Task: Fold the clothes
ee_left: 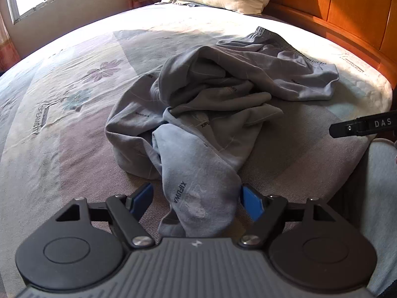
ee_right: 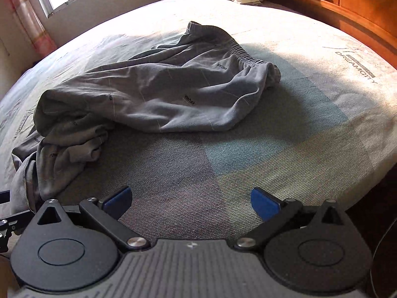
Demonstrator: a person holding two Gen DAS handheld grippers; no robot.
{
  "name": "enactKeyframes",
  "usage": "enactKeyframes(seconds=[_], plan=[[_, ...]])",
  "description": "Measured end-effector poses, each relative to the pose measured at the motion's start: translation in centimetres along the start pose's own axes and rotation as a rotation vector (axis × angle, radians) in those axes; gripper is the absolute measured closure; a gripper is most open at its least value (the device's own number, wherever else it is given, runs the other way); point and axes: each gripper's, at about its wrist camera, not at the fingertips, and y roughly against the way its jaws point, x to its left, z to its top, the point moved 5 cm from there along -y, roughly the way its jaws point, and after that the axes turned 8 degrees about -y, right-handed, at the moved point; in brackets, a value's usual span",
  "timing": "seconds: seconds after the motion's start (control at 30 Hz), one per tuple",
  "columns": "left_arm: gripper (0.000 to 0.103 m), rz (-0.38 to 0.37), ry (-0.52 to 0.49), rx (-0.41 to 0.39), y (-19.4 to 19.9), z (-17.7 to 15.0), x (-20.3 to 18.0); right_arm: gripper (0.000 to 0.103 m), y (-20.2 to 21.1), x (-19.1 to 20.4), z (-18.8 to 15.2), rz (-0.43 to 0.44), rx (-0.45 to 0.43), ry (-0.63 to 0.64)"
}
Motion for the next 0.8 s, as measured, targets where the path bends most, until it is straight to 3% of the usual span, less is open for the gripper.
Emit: enactKeyframes(seconds=[0.13, 0.3, 0.53, 0.63, 0.73, 0.8], plan=[[0.024, 0.057, 0.020, 0.012, 0.4, -0.6, 2.0, 0.000, -0.1, 0.2, -0.1, -0.009, -0.005, 0.028], [0.024, 0.015, 0.070, 0.013, 1.3, -1.5, 3.5, 0.000, -0.1, 0.3, -0.3, -0.012, -0.024, 0.050], [0.024, -0.051, 0.012, -0.009, -0.5, -0.3, 0.2, 0.000, -0.3, 0.7, -0.7, -0.039, -0.033, 0.099], [0.025, 0.046, 0.011, 0.011, -1.5, -0.2, 0.2, 0.000, -0.3, 0.6, -0.7, -0.034, -0.033, 0.105], [0.038, 0.105, 0.035, -0.009, -0.8, -0.4, 1.9, 0.000, -0.1, 0.4, -0.7, -0.021, -0.035, 0.100], [0.040, 0.154, 0.025, -0.002, -0.3, -0.7, 3.4, 0.000, -0.2, 0.4, -0.7, -0.020, -0.040, 0.105]])
